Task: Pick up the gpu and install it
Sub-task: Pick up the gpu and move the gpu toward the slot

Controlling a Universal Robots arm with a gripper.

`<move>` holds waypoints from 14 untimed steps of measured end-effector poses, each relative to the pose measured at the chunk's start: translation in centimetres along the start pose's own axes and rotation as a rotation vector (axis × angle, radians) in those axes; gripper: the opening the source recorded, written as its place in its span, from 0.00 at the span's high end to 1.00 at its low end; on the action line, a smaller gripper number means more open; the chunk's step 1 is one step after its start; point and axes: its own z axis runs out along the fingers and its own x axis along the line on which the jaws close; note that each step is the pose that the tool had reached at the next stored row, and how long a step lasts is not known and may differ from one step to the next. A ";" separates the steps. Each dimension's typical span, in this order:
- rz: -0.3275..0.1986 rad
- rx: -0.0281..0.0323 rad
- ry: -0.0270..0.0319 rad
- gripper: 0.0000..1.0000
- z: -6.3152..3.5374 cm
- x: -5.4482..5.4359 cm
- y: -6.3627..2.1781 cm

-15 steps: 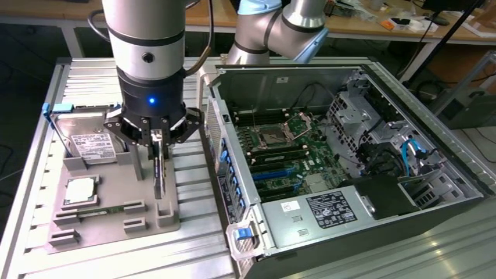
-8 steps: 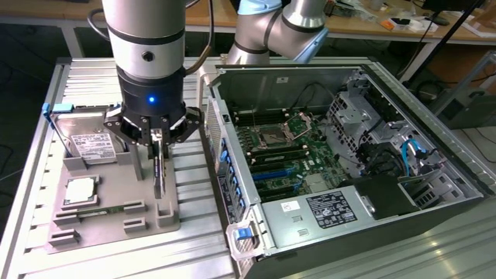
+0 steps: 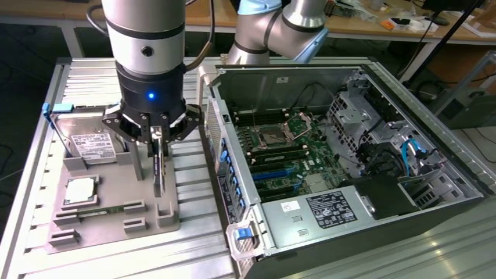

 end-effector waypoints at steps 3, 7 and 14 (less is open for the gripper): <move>0.000 0.0000 0.0000 0.73 -0.24 0.0 0.01; 0.000 0.0000 -0.0001 0.73 -0.54 0.0 0.01; 0.000 0.0000 0.0000 0.73 -1.08 0.0 0.03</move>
